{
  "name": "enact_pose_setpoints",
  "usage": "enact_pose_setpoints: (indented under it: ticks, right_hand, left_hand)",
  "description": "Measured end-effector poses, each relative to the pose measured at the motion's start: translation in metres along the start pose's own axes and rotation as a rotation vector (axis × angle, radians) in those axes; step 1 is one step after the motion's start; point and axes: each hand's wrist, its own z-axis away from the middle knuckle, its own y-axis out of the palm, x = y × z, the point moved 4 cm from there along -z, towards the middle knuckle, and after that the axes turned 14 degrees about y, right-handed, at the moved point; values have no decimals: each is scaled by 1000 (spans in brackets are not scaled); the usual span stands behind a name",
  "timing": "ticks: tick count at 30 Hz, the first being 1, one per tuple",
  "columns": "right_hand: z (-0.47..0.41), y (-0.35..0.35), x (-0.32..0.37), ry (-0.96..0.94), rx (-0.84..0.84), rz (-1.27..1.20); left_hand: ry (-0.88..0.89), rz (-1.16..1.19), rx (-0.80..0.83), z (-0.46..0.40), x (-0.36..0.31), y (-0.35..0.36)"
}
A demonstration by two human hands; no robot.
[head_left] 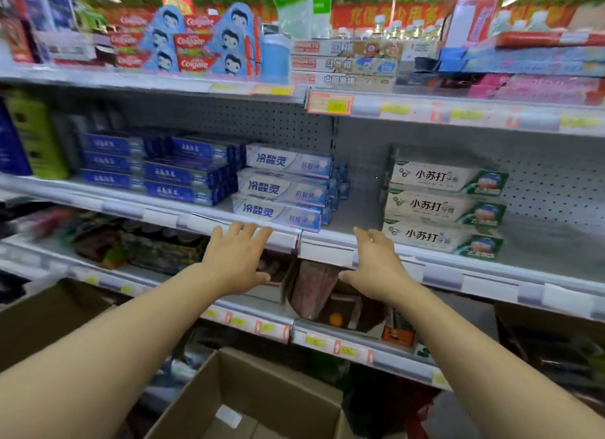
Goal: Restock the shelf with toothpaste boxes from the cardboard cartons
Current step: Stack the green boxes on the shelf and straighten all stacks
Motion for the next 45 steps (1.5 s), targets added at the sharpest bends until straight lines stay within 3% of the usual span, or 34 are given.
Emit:
enact_pose_setpoints:
  ticks: [11,21,30,39,45]
  right_hand:
    - [-15,29,68,-15,-13,-12]
    - [-34,42,114,306,-132,-155]
    - [-67,50,129,513,-186,-241]
    - [-126,57,119,499,-256,-402]
    - [-149,70,114,511,-266,-555]
  left_hand:
    - [-9,28,-10,14,65,19]
    - [227,153,-136,-38,156,28]
    - [236,726,-181,-93,198,46]
    - [-1,1200,-263,-166,201,79]
    - [-123,1406,-206,-191,185,91]
